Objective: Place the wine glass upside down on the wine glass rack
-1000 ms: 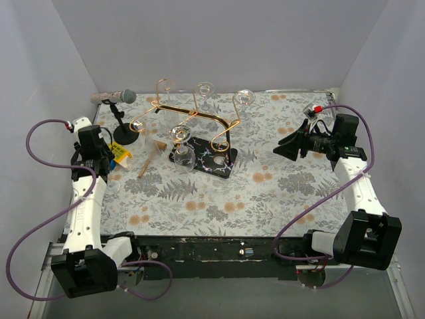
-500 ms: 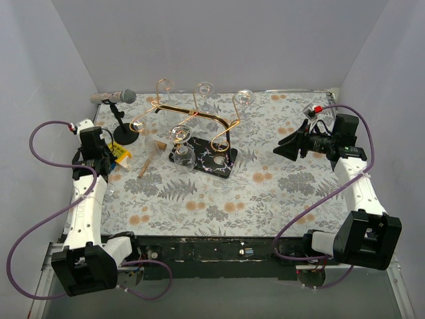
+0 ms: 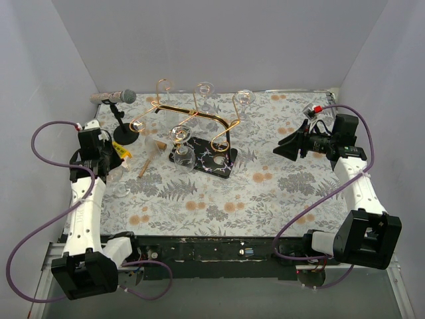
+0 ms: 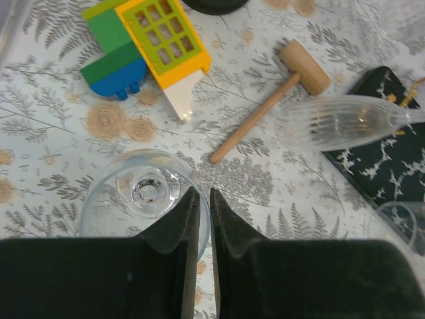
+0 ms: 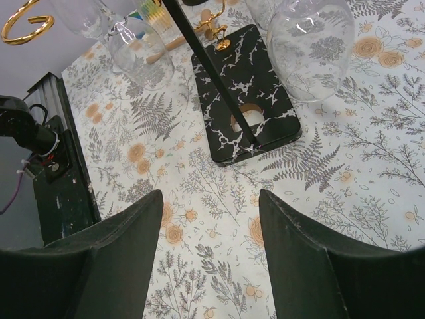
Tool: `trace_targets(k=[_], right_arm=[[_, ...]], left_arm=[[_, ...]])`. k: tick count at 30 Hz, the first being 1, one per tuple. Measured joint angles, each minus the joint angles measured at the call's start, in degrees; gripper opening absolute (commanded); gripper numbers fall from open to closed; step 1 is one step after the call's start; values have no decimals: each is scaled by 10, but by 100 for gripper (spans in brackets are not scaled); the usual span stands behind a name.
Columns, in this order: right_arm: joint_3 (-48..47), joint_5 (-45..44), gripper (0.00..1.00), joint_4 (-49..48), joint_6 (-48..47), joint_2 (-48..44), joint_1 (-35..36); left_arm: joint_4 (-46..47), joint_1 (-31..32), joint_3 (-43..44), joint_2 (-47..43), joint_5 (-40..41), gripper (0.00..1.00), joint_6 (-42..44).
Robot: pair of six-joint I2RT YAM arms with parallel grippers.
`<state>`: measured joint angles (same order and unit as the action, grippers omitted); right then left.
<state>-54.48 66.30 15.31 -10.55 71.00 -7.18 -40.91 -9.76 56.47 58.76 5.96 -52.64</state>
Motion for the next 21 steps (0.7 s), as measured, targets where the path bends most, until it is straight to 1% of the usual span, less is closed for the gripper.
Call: trace_targets(k=[5,14,17,21], right_arm=[[0,-1,67,0,0,4,0],[1,-1,67,0,0,12,0],[5,0,67,0,-1,12,0],[8,1,67,0,-2,15,0]], left_arm=[[-32,0,1,-21,-98,2,-1],[-52,37,3,-38,-210,4,-19],[-52,71,4,-41,-220,5,-32],[-50,156,4,-41,-202,6,-50]])
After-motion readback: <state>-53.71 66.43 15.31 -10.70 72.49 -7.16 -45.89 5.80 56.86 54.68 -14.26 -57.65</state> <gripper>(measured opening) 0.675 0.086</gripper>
